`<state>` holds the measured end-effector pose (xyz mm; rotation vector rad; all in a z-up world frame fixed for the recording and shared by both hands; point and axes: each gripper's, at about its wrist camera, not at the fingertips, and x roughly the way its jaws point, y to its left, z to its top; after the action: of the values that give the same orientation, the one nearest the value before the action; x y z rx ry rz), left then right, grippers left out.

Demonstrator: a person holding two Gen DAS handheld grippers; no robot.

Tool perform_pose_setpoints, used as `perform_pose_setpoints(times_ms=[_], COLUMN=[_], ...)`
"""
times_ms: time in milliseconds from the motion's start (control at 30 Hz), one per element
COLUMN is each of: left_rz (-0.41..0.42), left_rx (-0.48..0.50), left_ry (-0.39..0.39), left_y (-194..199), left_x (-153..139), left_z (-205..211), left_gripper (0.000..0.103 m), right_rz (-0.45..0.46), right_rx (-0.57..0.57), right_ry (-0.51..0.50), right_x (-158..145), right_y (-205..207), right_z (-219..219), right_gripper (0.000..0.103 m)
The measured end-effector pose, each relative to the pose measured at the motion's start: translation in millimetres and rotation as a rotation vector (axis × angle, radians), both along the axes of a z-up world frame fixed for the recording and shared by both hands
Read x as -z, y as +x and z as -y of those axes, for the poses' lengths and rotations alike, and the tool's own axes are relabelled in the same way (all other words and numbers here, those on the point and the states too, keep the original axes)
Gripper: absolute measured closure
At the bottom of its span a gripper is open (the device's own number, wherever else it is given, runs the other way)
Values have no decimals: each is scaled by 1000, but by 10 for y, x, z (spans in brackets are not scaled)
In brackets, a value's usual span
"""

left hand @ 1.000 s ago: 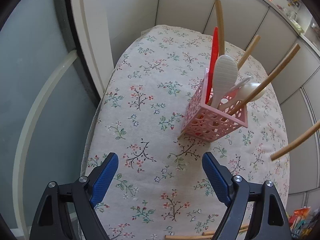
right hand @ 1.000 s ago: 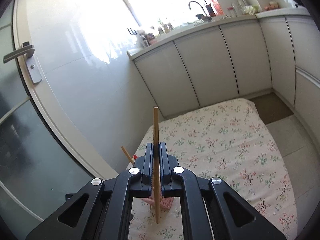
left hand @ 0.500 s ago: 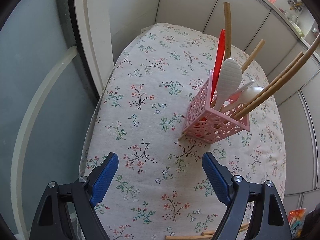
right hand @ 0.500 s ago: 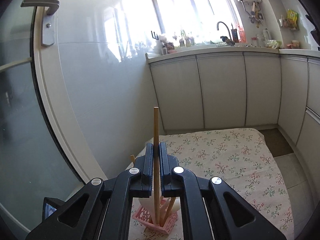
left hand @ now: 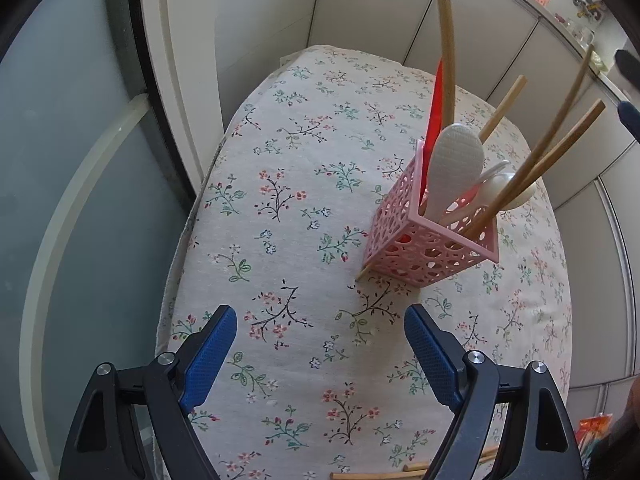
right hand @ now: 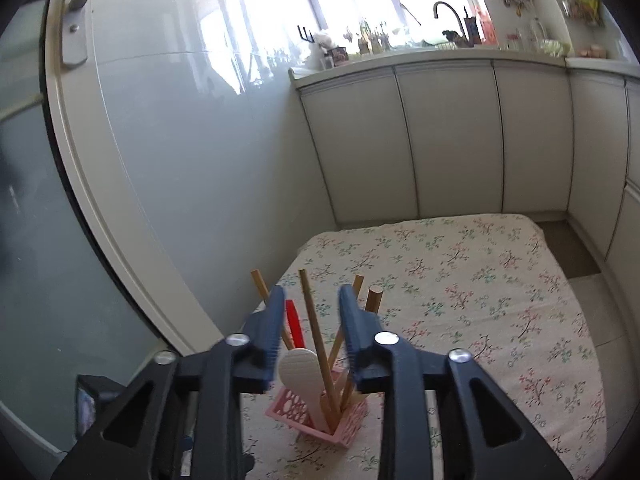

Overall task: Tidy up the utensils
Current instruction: 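Lower the upright chopstick into the pink basket and open the right gripper, then move both grippers over to the two loose wooden chopsticks on the cloth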

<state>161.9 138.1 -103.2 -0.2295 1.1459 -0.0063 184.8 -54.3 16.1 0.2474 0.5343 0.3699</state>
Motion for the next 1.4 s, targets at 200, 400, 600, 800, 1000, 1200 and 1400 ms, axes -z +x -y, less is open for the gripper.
perform_pose_setpoints(times_ms=[200, 400, 600, 800, 1000, 1200, 1400], left_rz=[12, -4, -25, -65, -104, -158, -188], left_rx=[49, 126, 218, 322, 491, 728, 972], left_ry=[10, 16, 30, 17, 29, 73, 73], left_y=[-20, -94, -200, -320, -481, -735, -1058], left_x=[-22, 8, 59, 165, 256, 396, 486], left_z=[142, 372, 663, 964, 1402, 1909, 2274], left_gripper=[16, 16, 16, 16, 16, 18, 46], right_rz=[-44, -219, -407, -614, -773, -829, -858], right_rx=[10, 41, 83, 118, 125, 129, 149], right_ry=[0, -59, -156, -152, -174, -191, -167], right_x=[-201, -39, 320, 758, 1069, 1203, 1277], right_y=[-236, -458, -684, -901, -1031, -1094, -1139], right_z=[376, 835, 1279, 1761, 2024, 2121, 2299], right_gripper=[47, 46, 45, 44, 44, 44, 44])
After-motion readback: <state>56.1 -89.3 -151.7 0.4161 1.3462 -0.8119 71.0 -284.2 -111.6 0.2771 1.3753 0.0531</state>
